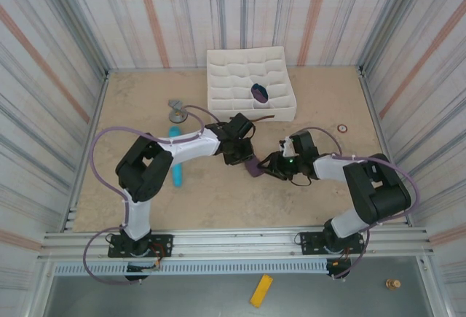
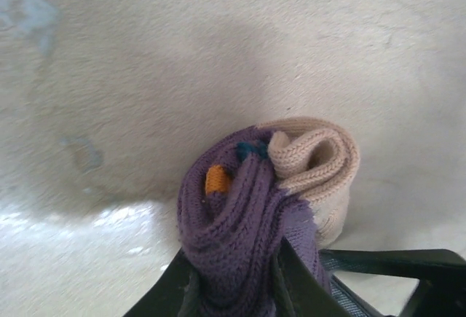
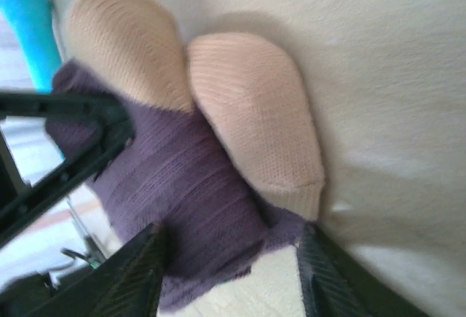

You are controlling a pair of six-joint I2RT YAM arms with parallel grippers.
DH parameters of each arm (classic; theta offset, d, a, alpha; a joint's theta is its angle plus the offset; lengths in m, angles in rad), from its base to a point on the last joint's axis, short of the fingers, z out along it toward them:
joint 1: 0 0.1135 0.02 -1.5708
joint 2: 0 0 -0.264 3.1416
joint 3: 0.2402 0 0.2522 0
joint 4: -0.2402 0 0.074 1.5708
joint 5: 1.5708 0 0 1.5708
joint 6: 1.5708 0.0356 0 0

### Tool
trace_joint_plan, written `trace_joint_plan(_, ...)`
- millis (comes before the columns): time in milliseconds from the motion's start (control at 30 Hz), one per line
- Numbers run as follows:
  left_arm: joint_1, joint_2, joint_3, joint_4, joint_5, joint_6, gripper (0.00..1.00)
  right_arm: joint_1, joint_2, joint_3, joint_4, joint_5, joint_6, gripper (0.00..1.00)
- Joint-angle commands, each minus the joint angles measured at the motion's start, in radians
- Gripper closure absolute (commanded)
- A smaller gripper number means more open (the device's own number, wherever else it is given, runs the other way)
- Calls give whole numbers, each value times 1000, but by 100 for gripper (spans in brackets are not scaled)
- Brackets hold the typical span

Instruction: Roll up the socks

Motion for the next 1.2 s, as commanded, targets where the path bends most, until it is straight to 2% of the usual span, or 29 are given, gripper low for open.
trace_joint_plan(0,5,22,47,-202,-46,52,99,67,-81,11,-177,153,-142,37)
trace_joint_plan(167,6,27,84,-287,-43,59,100,153,-160,15,-184,273,-174,23)
trace_joint_plan(300,7,46,117,-331,-37,68,100,202,-147,43,-181,275,-196,13)
trace_joint_plan(400,8,54,125,-338,-33,72,100,211,-119,47,-135,223,-199,1)
trace_joint_plan(433,8,55,124,-336,-30,72,100,211,-105,47,-120,208,-201,0)
trace_joint_plan(700,12,54,89,-249,6,79,100,211,15,89,-63,206,-263,1)
trace_joint_plan(967,22,53,49,-165,37,90,100,222,112,76,-18,188,-254,16)
trace_joint_plan(1167,29,56,40,-127,59,103,100,230,140,49,-40,229,-255,34)
